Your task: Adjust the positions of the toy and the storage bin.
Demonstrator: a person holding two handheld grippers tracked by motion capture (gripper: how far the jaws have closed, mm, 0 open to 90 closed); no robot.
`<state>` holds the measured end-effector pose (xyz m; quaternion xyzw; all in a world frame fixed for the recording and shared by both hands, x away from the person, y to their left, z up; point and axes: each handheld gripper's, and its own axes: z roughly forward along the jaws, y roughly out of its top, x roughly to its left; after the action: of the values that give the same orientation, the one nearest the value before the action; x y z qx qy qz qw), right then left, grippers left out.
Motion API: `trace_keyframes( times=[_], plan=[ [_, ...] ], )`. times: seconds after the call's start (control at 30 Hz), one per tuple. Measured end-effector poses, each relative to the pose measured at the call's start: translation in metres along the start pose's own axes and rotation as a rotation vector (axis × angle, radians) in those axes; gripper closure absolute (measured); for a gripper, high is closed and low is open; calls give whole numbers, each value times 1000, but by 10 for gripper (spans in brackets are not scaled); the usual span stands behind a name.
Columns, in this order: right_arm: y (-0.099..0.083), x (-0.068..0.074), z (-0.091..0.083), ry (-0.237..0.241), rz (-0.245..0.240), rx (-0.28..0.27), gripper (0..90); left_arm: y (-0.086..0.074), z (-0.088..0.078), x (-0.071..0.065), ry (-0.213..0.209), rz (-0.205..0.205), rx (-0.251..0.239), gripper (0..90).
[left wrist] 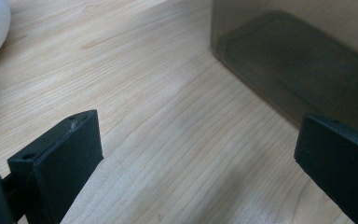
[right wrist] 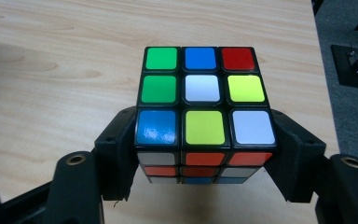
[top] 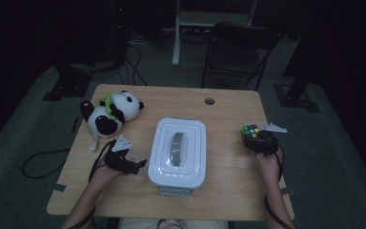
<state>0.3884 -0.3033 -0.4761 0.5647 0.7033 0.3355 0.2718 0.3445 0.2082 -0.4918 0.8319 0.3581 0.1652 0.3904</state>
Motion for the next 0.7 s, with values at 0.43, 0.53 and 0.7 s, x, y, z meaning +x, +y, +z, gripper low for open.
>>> trace_keyframes(
  times=[0.43, 0.53, 0.7],
  plan=[
    [-34, 8, -38, 21, -2, 27, 338, -2, -1, -2, 0, 0, 1, 14],
    [-38, 10, -42, 9, -5, 31, 338, -3, 0, -2, 4, -2, 4, 14],
    [-50, 8, -50, 3, 10, 50, 338, -2, -1, -5, -3, 8, 5, 14]
  ],
)
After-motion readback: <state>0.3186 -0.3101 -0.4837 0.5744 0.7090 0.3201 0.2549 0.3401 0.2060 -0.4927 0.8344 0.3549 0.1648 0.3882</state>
